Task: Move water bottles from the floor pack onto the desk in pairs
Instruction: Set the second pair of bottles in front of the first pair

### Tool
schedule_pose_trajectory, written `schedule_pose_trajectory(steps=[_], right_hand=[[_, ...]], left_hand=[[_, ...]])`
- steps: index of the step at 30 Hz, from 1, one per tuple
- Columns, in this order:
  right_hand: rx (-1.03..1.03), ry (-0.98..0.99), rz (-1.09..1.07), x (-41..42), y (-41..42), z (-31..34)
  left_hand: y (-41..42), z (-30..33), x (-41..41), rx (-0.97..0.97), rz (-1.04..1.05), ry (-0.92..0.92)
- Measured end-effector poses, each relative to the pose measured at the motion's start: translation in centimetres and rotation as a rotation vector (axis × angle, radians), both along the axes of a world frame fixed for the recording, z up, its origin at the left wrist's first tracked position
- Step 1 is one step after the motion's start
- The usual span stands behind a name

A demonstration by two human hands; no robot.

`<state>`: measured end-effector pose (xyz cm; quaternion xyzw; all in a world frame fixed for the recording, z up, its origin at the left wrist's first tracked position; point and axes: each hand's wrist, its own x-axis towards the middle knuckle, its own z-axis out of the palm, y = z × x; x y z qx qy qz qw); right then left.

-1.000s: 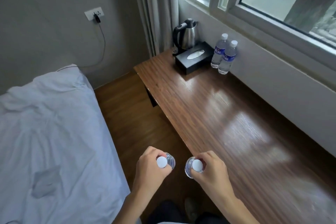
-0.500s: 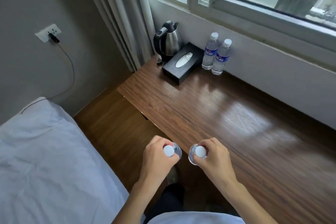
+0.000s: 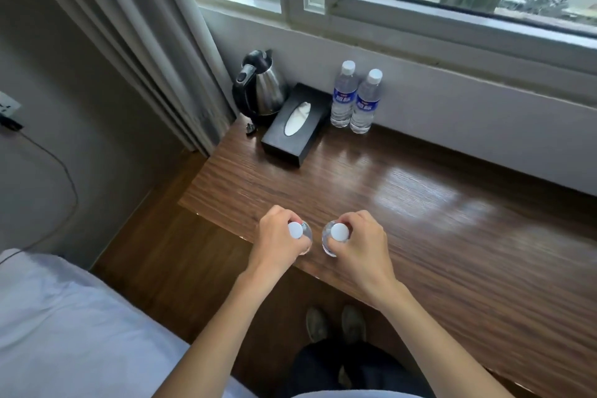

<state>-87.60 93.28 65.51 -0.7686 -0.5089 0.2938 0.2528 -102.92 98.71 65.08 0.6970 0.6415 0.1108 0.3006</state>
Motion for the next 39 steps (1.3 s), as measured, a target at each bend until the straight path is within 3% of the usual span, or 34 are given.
schedule_pose_trajectory(steps=[10, 15, 22, 26, 30, 33, 39], right_hand=[[0.005, 0.018, -0.023, -1.1, 2.9, -2.4], [0.049, -0.062, -0.025, -1.2, 2.7, -3.7], [0.119, -0.101, 0.009, -0.7, 2.6, -5.3], [0.084, -0.123, 0.006, -0.5, 2.1, -6.6], [0.032, -0.011, -0.021, -0.4, 1.3, -8.5], [-0.027, 0.185, -0.113, -0.5, 0.8, -9.5], [0.004, 0.353, -0.271, -1.6, 0.7, -12.2]], left_hand=[[3.6, -1.7, 0.4, 0.036, -0.080, -0.022], [3.3, -3.5, -0.6, 0.160, -0.153, -0.013], [2.5, -5.2, -1.4, 0.229, -0.110, -0.110], [2.1, -6.5, -1.4, 0.117, -0.011, -0.137], [1.2, -8.5, -1.4, -0.105, 0.097, -0.295], [1.3, -10.4, -2.0, -0.157, 0.130, -0.340], [1.9, -14.0, -3.7, -0.182, 0.056, -0.439]])
